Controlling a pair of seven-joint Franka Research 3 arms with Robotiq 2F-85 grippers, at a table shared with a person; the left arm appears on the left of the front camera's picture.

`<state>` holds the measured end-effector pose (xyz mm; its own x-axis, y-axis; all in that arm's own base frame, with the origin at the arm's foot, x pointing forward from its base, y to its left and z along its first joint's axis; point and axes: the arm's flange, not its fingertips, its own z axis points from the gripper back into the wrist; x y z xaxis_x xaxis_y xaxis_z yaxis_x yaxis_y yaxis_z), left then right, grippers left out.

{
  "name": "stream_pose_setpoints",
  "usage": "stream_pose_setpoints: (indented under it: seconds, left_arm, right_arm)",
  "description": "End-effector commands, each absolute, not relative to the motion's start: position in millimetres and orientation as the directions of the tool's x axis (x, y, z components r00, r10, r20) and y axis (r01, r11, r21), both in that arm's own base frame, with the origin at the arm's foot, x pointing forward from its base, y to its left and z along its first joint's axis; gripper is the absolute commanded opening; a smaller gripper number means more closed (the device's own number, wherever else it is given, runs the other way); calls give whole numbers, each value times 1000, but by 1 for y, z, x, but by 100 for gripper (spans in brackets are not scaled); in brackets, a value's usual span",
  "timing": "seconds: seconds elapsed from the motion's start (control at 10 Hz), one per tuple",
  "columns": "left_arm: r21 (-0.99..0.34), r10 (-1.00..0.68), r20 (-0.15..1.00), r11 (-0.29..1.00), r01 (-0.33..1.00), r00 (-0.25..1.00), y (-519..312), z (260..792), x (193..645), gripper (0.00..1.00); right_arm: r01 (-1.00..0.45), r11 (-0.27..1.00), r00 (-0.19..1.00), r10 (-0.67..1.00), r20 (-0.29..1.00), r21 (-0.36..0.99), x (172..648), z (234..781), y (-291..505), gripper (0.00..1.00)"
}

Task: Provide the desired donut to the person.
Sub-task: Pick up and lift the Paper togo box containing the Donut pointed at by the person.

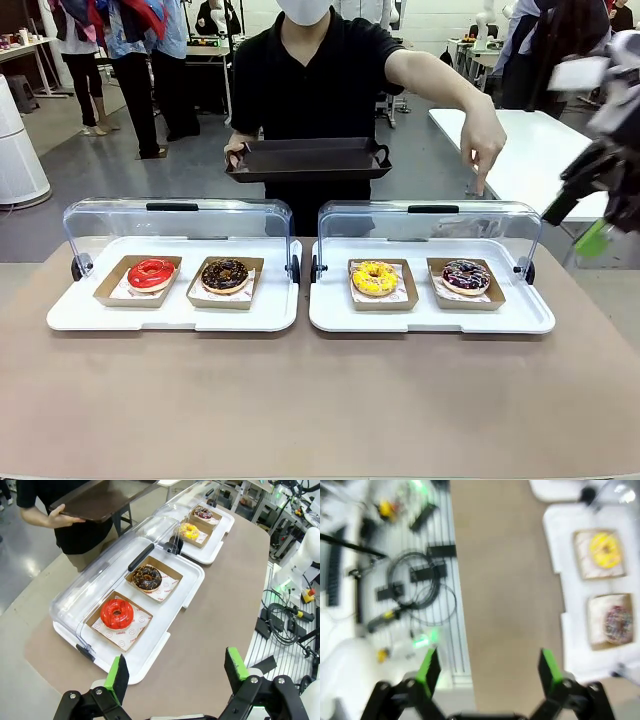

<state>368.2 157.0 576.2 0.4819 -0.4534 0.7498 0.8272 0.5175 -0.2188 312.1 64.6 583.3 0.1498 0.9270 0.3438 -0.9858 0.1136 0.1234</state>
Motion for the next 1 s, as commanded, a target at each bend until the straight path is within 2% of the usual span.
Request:
stream_pose_setpoints:
  seconds: [0.0,0.2,0.4,0.7,0.9]
  left_arm:
    - [-218,-448,758,511,832,474,158,577,367,100]
    - [-218,-448,758,511,832,474,158,577,367,100]
    - [-218,-448,758,511,832,474,158,577,367,100]
    - [-218,-448,758,511,832,474,158,577,367,100]
    - [-218,-448,758,511,832,474,158,577,367,100]
  right_arm:
    - [-993,116,117,973,197,16,331,557,69,100]
    - [-991,98,88,991,103,-96,344,525,90,100]
    - [-986,60,41,992,123,-154,351,502,98,100]
    - [-990,51,30,988,152,-131,354,479,92,100]
    - [-989,38,18,990,136,-146,353,490,100,100]
